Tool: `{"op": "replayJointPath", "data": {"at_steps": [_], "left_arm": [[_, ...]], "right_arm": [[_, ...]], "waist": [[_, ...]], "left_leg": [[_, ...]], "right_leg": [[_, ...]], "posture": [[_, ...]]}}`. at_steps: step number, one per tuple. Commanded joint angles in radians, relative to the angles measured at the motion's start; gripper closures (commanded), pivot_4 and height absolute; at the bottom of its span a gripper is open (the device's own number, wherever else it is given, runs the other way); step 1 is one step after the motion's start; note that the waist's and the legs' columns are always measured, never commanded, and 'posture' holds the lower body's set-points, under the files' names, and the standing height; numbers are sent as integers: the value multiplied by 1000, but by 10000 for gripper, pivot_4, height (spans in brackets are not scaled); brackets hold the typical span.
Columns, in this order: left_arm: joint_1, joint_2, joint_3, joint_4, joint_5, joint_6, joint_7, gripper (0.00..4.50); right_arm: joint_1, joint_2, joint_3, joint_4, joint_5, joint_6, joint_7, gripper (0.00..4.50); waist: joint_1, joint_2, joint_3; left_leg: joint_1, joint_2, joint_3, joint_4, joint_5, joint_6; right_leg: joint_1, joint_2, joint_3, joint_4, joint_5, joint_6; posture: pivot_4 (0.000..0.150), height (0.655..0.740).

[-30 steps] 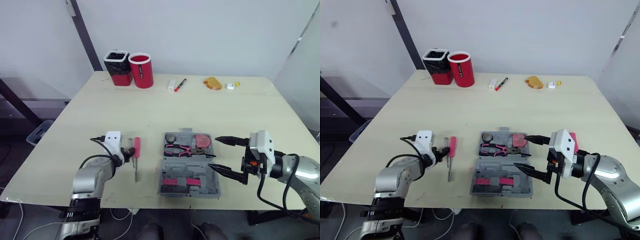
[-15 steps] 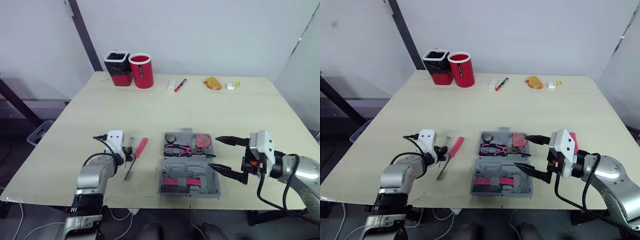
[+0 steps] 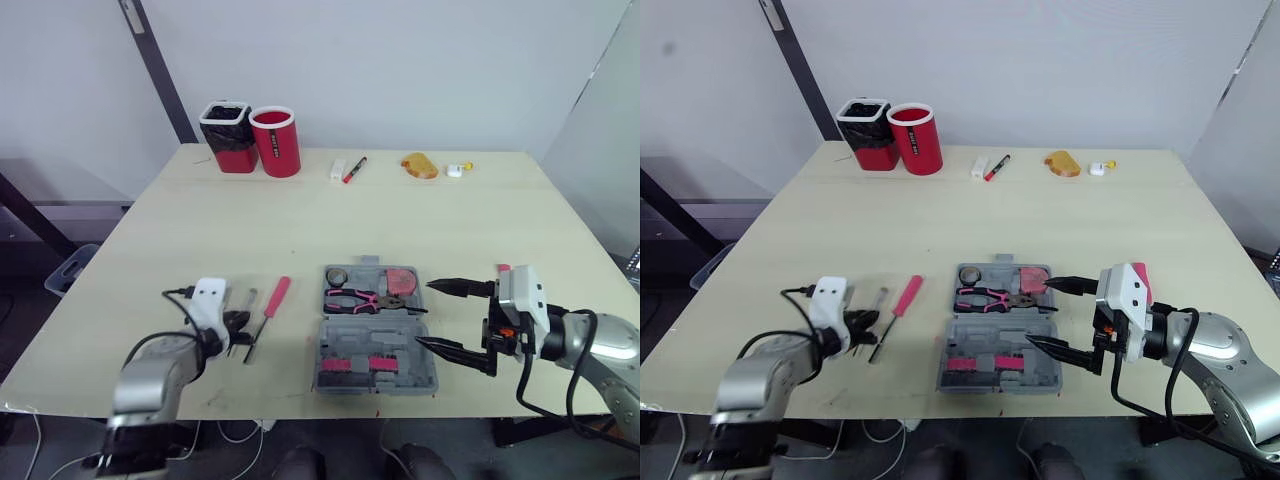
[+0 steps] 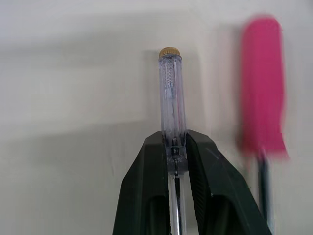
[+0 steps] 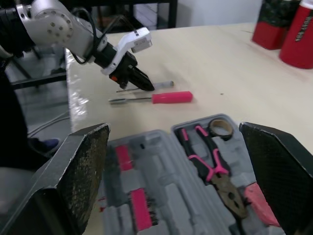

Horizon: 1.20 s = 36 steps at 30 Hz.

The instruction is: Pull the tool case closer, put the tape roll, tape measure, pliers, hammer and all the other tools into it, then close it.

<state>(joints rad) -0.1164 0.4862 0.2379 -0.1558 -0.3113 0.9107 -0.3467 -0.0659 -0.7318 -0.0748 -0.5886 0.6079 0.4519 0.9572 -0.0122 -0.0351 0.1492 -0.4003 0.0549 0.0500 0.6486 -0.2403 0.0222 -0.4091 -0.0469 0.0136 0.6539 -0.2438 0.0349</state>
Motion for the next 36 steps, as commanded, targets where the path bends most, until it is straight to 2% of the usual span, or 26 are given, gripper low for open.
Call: {"op": "replayJointPath", "data": {"at_steps": [1, 6, 12, 14, 17, 19, 20, 23, 24, 27, 30, 33, 35, 36], "left_arm": [[76, 23, 58, -150, -29, 25, -6, 44350], [218, -13, 90, -297, -48, 80, 26, 44350], [247, -21, 68, -272, -17, 54, 51, 44350], [249, -31, 70, -258, -21, 46, 53, 34184], [262, -33, 85, -287, -37, 50, 45, 21313], [270, -20, 102, -315, -50, 61, 33, 10477], [274, 2, 113, -335, -60, 74, 18, 3223], [280, 68, 136, -377, -82, 106, -21, 1498], [282, 101, 144, -389, -88, 119, -38, 1498], [280, 313, 157, -401, -104, 163, -164, 1498], [248, 492, 133, -363, -99, 105, -290, 1498], [238, 718, 39, -272, -25, -86, -493, 1498], [223, 848, -54, -179, 89, -323, -603, 1498], [202, 880, -87, -136, 116, -406, -644, 1498]], "right_arm": [[2, -14, -6, -33, 19, -24, 31, 0], [17, -12, 0, -33, 14, -32, 41, 0], [25, -10, 8, -30, 14, -43, 43, 0], [26, -8, 11, -26, 10, -49, 45, 0], [28, -6, 11, -24, 9, -55, 46, 0], [35, -6, 10, -26, 7, -60, 46, 0], [40, -5, 9, -28, 7, -63, 45, 0], [46, -2, 10, -32, 8, -67, 40, 0], [47, 0, 11, -35, 9, -68, 38, 0], [42, 11, 10, -50, 22, -63, 24, 0], [43, 16, 12, -57, 20, -63, 20, 0], [48, 19, 15, -60, 18, -68, 20, 0], [43, 20, 19, -58, 16, -69, 20, 0], [41, 20, 19, -57, 17, -69, 20, 0]], "waist": [[4, 0, 0], [5, 0, 0], [9, 0, 0], [9, 0, 0], [9, 0, 0], [8, 0, 0], [7, 0, 0], [5, -1, 1], [5, 0, 1], [5, -2, 1], [8, 0, 3], [11, 2, 4], [11, 3, 5], [11, 4, 5]], "left_leg": [[0, 0, 0, 0, 0, 0], [0, 0, 1, 0, 0, 0], [0, 0, 1, 0, 0, 0], [0, 0, 1, 0, 0, 0], [0, 0, 1, 0, 0, 0], [0, 0, 1, 0, 0, 0], [0, 0, 1, 0, 0, 0], [0, 0, 1, 0, 0, 0], [0, 0, 1, 0, 0, 0], [0, 1, 0, 0, 0, 0], [0, 1, 0, 0, 0, 0], [0, 0, 2, -1, 0, 0], [0, 0, 2, -2, 0, 0], [0, 0, 3, -4, 0, -1]], "right_leg": [[0, 0, 0, 0, 0, 0], [0, -3, 0, -1, 0, -1], [0, -3, -1, -1, 0, -1], [0, -2, 0, -1, 0, -1], [0, -2, 0, -1, 0, -1], [0, -2, 0, -1, 0, -1], [0, -2, 0, -1, -1, -1], [0, -2, 0, -1, -1, -1], [0, -2, -1, -1, -1, -1], [-1, -2, -1, -1, -1, -1], [-2, -2, -2, -2, -1, -2], [-2, -6, -2, -4, -1, -2], [-2, -8, -2, -6, -1, -2], [-2, -8, -1, -8, -1, -2]], "posture": [[1500, 7400], [1500, 7400], [1500, 7400], [1500, 7400], [1500, 7400], [1500, 7400], [1500, 7400], [1500, 7400], [1500, 7400], [1500, 7400], [1500, 7400], [1500, 7400], [1500, 7400], [1500, 7400]]}}
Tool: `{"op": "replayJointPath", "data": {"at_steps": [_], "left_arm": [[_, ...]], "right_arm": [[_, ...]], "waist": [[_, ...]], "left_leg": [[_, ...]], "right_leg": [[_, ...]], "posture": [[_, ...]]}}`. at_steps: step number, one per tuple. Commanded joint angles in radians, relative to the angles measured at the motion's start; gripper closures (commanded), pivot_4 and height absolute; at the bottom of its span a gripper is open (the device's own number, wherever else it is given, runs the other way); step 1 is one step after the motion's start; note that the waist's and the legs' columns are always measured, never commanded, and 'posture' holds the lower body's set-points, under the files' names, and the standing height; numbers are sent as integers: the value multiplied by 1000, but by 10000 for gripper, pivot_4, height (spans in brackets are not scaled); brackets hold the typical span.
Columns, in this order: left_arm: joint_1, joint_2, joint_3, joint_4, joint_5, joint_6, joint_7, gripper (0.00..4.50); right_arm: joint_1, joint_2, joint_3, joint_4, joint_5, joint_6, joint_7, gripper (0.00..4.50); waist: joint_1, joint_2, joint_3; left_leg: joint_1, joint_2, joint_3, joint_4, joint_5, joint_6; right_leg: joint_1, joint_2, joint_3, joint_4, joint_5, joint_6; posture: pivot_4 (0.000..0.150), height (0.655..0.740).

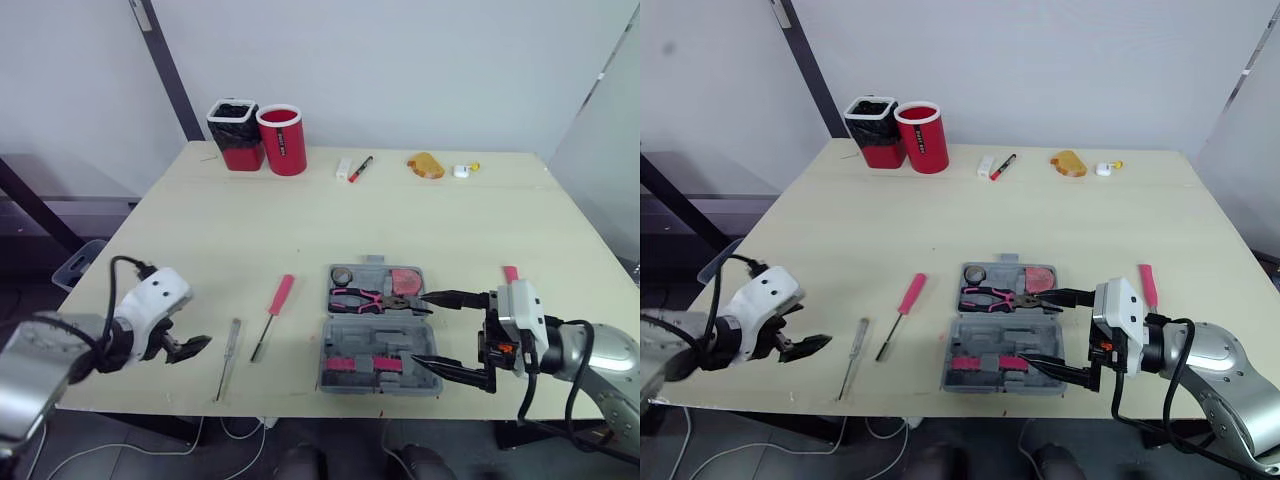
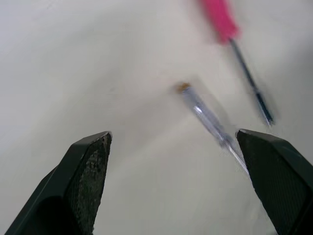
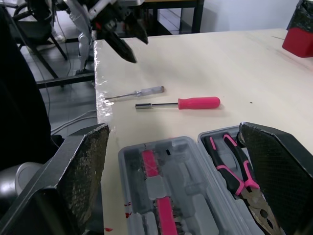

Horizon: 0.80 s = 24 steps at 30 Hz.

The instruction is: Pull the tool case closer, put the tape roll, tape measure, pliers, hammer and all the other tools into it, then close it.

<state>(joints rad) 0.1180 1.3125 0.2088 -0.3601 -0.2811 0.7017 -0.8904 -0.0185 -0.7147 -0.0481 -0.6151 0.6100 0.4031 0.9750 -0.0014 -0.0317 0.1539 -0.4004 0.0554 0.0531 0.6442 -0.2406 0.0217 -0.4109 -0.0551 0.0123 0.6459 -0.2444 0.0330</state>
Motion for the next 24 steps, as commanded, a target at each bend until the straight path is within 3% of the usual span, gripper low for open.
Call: {"op": "replayJointPath", "data": {"at_steps": [1, 5, 8, 11, 14, 24], "left_arm": [[-60, 82, -96, 107, 121, -279, -133, 1498], [-209, 106, -229, 236, 251, -536, -226, 1498], [-389, 113, -383, 303, 460, -916, -317, 1498], [-570, 48, -516, 351, 550, -1141, -452, 1498], [-656, -11, -579, 419, 660, -1319, -432, 1498], [-802, -131, -678, 583, 896, -1606, -351, 1498]], "right_arm": [[-10, 3, -6, -29, 16, -19, 2, 0], [-21, 2, -1, -22, 14, -20, 6, 0], [-28, 0, -2, -14, 20, -16, 9, 0], [-35, -6, -6, -10, 32, -5, 13, 0], [-39, -16, -12, -15, 49, 12, 13, 0], [-26, -61, -45, -34, 101, 48, 16, 0]], "waist": [[1, 2, 1], [7, 1, 1], [17, 0, 1], [24, 0, 0], [19, 0, 0], [16, -1, 1]], "left_leg": [[0, 0, 1, -2, 0, 0], [-1, 0, 5, -7, 0, 0], [-2, -2, 11, -7, 0, 0], [-2, -2, 11, -5, 0, 0], [-2, -2, 13, -2, 0, 1], [-2, 0, 12, 5, 0, 1]], "right_leg": [[0, 0, 0, -1, 0, 0], [-2, 3, 2, -4, 0, -1], [-2, 6, 2, -5, 0, 0], [-2, 7, 1, -5, 1, 0], [0, 8, 3, -4, 1, 1], [1, 10, 4, -1, 3, 4]], "posture": [[1500, 7400], [1500, 7400], [1500, 7400], [1500, 7400], [1500, 7400], [1500, 7400]]}}
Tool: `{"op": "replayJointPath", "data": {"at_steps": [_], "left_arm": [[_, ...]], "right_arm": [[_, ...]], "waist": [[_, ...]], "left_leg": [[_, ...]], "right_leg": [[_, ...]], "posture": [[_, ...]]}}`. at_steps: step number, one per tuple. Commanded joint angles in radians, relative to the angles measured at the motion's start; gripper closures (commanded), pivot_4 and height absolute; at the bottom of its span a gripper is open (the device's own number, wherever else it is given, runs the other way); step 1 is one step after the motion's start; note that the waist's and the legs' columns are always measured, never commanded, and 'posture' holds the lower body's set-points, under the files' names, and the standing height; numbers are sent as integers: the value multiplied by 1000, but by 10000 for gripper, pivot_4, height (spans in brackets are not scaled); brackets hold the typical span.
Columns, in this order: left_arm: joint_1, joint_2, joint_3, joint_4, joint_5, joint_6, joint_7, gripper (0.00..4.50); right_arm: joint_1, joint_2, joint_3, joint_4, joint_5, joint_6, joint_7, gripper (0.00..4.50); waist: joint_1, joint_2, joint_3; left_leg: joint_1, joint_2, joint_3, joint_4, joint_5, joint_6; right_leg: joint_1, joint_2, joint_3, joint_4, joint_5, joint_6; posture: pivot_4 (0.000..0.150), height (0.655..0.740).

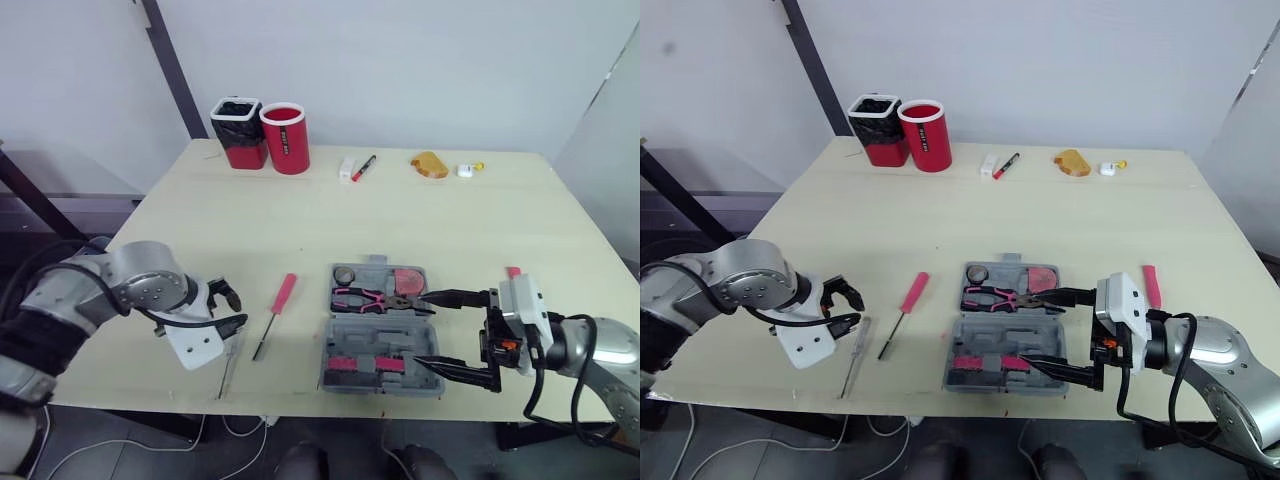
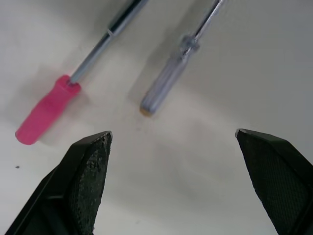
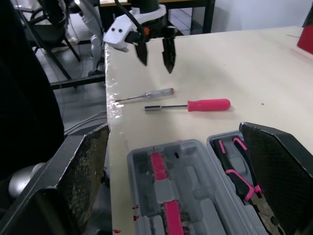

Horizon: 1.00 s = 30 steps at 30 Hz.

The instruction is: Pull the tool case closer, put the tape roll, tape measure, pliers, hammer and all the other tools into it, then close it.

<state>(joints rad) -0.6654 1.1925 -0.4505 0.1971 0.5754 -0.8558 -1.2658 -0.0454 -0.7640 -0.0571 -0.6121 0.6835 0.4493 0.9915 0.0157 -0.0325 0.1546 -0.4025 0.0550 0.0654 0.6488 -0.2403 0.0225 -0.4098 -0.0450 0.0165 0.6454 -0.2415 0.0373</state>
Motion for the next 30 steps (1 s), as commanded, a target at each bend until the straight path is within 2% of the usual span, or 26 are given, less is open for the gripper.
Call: {"op": "replayJointPath", "data": {"at_steps": [1, 3, 13, 20, 30], "left_arm": [[-18, -29, -25, 36, 50, -53, 30, 1498], [-21, -54, -38, 52, 85, -66, 49, 1498], [-66, -105, -95, 130, 228, -214, 162, 1498], [-72, -108, -121, 152, 297, -287, 228, 1498], [-59, -126, -173, 194, 540, -367, 454, 1498]], "right_arm": [[-2, -14, -36, -37, 31, 6, -1, 0], [-6, -20, -38, -36, 36, 11, -1, 0], [-6, -35, -47, -41, 49, 25, -16, 0], [-7, -36, -46, -46, 50, 26, -29, 0], [3, -45, -57, -57, 58, 31, -40, 0]], "waist": [[-1, 0, 0], [-2, 0, 0], [-1, 0, 0], [-3, -1, 0], [-2, 2, -3]], "left_leg": [[0, 0, 0, 0, 0, 0], [0, 0, 1, 0, 0, 0], [0, 0, 0, 2, 0, 0], [0, 0, 0, 2, 0, 0], [1, 0, 1, 2, 0, 0]], "right_leg": [[0, 0, 0, 0, 0, 0], [0, 0, 1, 0, 2, 4], [0, 0, 1, 1, 3, 5], [0, 1, 1, 2, 3, 5], [1, 0, 2, 3, 3, 5]], "posture": [[1500, 7400], [1500, 7400], [1500, 7400], [1500, 7400], [1500, 7400]]}}
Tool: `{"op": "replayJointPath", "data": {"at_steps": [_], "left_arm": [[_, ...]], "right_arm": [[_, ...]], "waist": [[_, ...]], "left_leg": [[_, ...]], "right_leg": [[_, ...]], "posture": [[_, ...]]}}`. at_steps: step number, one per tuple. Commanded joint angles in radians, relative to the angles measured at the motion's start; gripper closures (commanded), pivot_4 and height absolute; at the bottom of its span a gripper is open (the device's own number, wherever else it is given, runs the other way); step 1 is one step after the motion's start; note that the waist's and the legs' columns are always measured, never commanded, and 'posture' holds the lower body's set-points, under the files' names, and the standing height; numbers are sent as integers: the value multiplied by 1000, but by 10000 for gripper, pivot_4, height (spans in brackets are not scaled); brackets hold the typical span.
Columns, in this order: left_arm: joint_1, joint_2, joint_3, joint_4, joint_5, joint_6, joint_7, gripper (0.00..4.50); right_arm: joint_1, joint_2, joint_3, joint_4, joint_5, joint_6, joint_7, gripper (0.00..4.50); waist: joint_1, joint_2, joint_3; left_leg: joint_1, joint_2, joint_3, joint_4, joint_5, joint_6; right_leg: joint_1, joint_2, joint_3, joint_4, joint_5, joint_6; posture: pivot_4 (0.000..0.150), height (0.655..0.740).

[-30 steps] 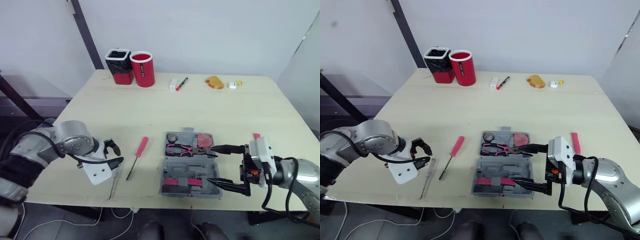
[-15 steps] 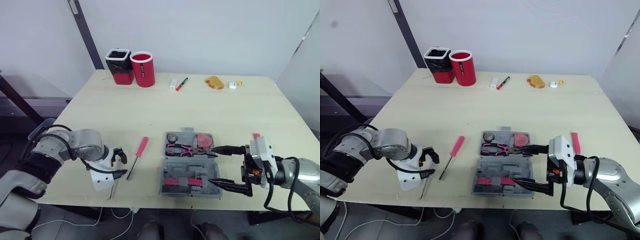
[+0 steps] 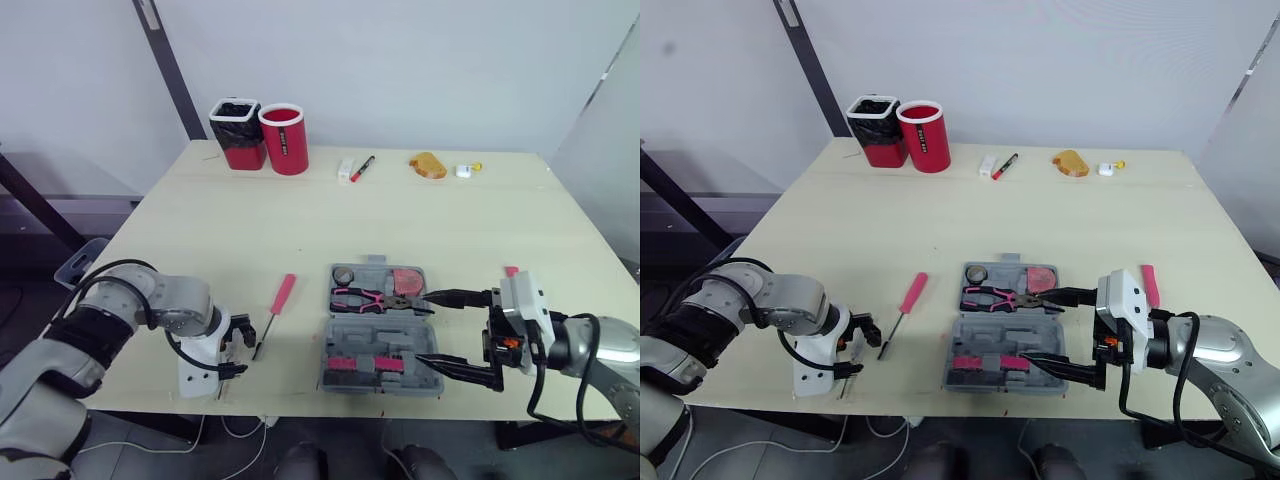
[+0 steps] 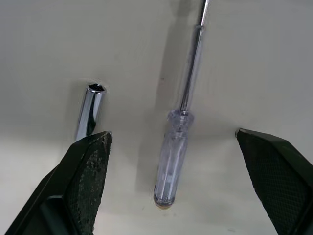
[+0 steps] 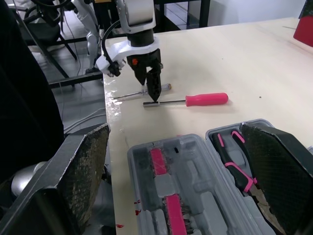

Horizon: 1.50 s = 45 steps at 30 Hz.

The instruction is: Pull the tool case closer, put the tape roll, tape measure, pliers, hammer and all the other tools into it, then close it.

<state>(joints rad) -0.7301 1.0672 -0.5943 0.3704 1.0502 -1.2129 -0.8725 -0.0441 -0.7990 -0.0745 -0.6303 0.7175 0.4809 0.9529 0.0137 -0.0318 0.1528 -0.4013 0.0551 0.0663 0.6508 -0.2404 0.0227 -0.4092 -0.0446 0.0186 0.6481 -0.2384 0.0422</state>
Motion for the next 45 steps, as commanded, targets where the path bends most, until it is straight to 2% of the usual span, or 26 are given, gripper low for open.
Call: {"op": "replayJointPath", "data": {"at_steps": [1, 5, 6, 8, 12, 13, 15, 21, 24, 26, 29, 34, 38, 42, 45], "left_arm": [[7, -3, -35, 24, 89, -11, 84, 1498], [21, -14, -53, 38, 160, -3, 167, 12516], [24, -15, -54, 40, 169, -1, 179, 17844], [28, -15, -57, 46, 189, 0, 203, 24122], [40, -15, -47, 52, 185, 12, 216, 42577], [42, -15, -44, 53, 180, 17, 215, 44339], [45, -17, -32, 56, 155, 29, 200, 44339], [67, 8, 49, 19, -54, 131, 61, 44339], [128, 32, 134, -89, -284, 336, -124, 44339], [169, 44, 167, -152, -353, 422, -176, 44339], [218, 47, 212, -236, -416, 549, -235, 44339], [358, 39, 373, -442, -536, 936, -334, 44339], [456, -18, 472, -633, -585, 1297, -403, 44339], [516, -65, 527, -766, -610, 1657, -458, 44339], [504, -107, 540, -822, -632, 1971, -471, 44339]], "right_arm": [[3, -10, -41, -40, 23, -1, -1, 0], [3, -10, -44, -44, 23, 3, -4, 0], [3, -10, -44, -44, 23, 4, -5, 0], [3, -11, -45, -45, 23, 5, -5, 0], [8, -11, -46, -44, 17, 4, -1, 0], [8, -11, -46, -44, 16, 4, -1, 0], [9, -10, -46, -42, 13, 1, 1, 0], [14, -5, -46, -32, -1, -12, 6, 0], [16, 1, -40, -29, -11, -21, 4, 0], [19, 5, -38, -32, -13, -23, -1, 0], [25, 7, -36, -36, -16, -27, -6, 0], [37, 13, -42, -44, -19, -31, -14, 0], [48, 19, -42, -47, -26, -37, -21, 0], [53, 22, -43, -47, -30, -44, -23, 0], [56, 25, -43, -39, -38, -55, -22, 0]], "waist": [[0, 2, -2], [0, 9, -6], [0, 10, -6], [0, 13, -8], [3, 16, -11], [3, 16, -11], [2, 18, -12], [2, 19, -13], [1, 13, -10], [-2, 5, -8], [-7, 5, -8], [-10, 4, -8], [-13, 4, -8], [-15, 3, -7], [-18, 3, -7]], "left_leg": [[1, 0, 0, 0, 0, 0], [4, 0, 2, 0, 0, 0], [5, 0, 2, 1, 0, 0], [6, -1, 2, 2, 0, 0], [6, -1, 3, 2, 0, 0], [6, -1, 3, 2, 0, 0], [6, -1, 3, 2, 0, 0], [6, -1, 3, 2, 0, 0], [4, -1, 2, 3, 0, 0], [3, 0, 2, 3, 0, 0], [3, 0, 2, 3, 0, 0], [3, 1, 2, 3, 0, 0], [3, 1, 2, 3, 0, 0], [3, 1, 2, 3, 0, 0], [4, 1, 1, 3, 0, 0]], "right_leg": [[0, 0, 0, 1, 0, 0], [1, 0, 2, 6, 0, 0], [1, 0, 3, 7, 0, 0], [1, 0, 3, 9, -1, 0], [1, 0, 4, 10, -1, 0], [1, 0, 4, 10, -1, 0], [1, 0, 5, 10, -1, 0], [1, 0, 5, 10, -1, 0], [-1, 0, 4, 10, -1, 0], [-1, 0, 3, 10, -1, 0], [-1, 1, 4, 9, -1, 0], [-1, 1, 4, 10, -1, 0], [-1, 1, 4, 9, -3, 0], [-1, 1, 4, 10, -5, 0], [-1, 2, 4, 10, -5, 0]], "posture": [[1500, 7400], [1500, 7400], [1500, 7400], [1500, 7400], [1500, 7400], [1500, 7400], [1500, 7400], [1500, 7400], [1500, 7400], [1500, 7400], [1500, 7400], [1500, 7400], [1500, 7400], [1500, 7400], [1500, 7400]]}}
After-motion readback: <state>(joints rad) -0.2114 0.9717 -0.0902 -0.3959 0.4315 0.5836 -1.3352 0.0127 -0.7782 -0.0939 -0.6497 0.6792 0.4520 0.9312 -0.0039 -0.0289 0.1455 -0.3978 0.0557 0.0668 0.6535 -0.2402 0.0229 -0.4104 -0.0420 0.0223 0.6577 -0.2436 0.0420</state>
